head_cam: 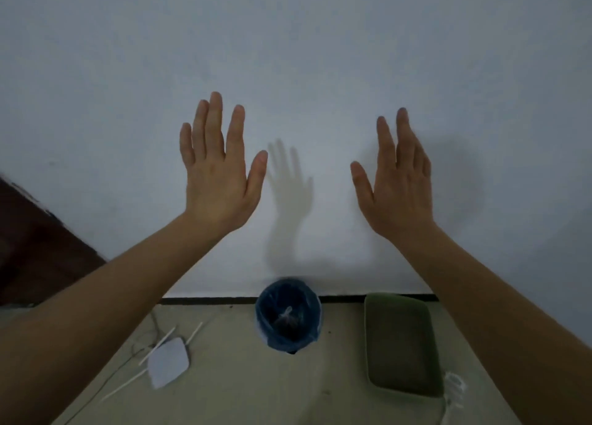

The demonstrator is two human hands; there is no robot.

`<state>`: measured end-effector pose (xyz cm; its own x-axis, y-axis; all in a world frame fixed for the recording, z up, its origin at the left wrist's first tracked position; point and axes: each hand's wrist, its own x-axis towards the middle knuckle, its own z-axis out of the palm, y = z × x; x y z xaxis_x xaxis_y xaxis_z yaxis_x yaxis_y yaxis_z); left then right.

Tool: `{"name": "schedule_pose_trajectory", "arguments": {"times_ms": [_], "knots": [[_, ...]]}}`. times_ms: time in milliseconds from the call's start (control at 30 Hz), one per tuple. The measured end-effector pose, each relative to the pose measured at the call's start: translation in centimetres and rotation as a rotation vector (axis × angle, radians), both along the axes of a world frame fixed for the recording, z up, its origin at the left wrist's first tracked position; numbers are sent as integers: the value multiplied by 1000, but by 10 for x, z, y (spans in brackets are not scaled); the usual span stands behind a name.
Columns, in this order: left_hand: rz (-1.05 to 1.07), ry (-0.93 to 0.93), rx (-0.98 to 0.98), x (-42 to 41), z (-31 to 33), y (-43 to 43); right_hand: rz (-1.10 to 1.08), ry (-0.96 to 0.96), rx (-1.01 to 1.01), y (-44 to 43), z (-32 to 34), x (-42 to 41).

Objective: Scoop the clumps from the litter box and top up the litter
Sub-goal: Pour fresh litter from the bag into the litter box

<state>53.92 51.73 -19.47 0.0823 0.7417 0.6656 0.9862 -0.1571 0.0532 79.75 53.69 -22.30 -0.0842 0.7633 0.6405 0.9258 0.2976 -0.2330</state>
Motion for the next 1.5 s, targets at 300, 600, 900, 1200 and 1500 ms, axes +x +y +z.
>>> {"name": "schedule_pose_trajectory", "arguments": {"times_ms": [300, 600, 900, 1200, 1500], "knots": [[403, -13, 84, -55, 81, -219, 376, 95, 49, -87, 97, -87], [991, -113, -122, -113, 70, -452, 911, -42, -52, -235, 83, -247], [1380, -205, -66, -236, 50, -688, 1269, -203, -89, -445, 72, -475], [1617, -254, 13, -364, 47, -824, 1522, -261, -121, -608, 59, -653], [1639, -286, 30, -543, 35, -825, 1614, -214, -102, -621, 45, -849]]}}
